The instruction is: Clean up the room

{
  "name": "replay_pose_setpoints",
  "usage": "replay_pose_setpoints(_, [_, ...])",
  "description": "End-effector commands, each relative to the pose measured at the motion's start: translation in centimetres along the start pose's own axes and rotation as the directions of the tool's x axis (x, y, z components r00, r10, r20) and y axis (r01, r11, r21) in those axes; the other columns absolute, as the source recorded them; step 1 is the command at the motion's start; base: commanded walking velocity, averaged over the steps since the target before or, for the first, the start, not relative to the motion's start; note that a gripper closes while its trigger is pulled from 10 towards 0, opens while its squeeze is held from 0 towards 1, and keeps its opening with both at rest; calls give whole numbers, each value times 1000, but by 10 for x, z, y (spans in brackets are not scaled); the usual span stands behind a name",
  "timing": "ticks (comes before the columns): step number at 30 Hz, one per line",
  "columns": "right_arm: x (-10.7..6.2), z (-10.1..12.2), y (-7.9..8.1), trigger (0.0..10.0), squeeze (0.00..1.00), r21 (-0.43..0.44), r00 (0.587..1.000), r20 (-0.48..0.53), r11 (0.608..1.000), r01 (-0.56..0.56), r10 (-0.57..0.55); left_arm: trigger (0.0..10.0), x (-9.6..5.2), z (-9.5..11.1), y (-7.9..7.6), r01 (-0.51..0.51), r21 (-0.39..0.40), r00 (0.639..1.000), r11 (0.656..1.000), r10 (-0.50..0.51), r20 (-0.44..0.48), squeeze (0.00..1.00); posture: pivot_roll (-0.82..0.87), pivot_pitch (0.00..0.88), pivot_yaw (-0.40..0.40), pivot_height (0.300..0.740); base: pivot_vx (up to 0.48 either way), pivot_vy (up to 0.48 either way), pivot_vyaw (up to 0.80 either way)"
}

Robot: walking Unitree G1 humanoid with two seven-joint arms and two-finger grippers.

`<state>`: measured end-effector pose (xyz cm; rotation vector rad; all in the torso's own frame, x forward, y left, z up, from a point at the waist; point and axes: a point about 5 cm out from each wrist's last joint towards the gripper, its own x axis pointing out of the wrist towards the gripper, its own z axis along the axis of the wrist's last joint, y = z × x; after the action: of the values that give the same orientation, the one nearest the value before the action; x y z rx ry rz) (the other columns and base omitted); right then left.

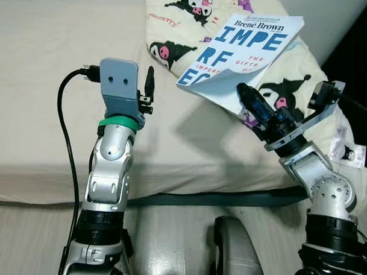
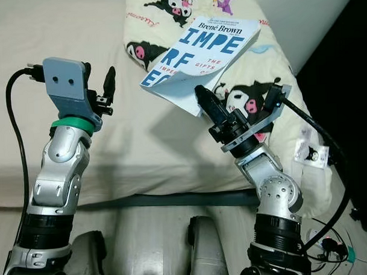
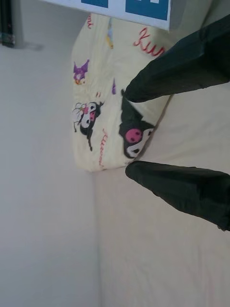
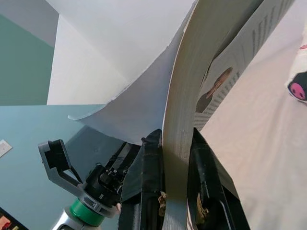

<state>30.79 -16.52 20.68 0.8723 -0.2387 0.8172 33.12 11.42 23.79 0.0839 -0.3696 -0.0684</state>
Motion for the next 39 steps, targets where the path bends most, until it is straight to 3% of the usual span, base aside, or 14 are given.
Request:
replay_pose_setpoints(1, [-2,5,2,10000,0,-13,1000,25,1000,-16,16,10000,0,-3,-5,13,-9,1000,1000,-13,-6,0,-53,0,-26,617,0,0,0])
replay_pose_setpoints(25, [0,4,0,10000,0,-4,1000,25,1000,-10,10,10000,4,-1,-12,39,-28,999,999,-39,1,0,-48,0,-28,686,0,0,0])
replay_pose_setpoints(30, [0,1,-1,10000,0,-11,1000,21,1000,0,0,10000,4,3,-20,131,-75,991,989,-130,7,0,-48,0,-21,711,0,0,0])
replay_pose_setpoints(39, [3,-9,-7,10000,0,-35,999,2,998,54,-54,10000,4,6,-20,140,-79,990,987,-139,17,0,-46,0,-17,715,0,0,0])
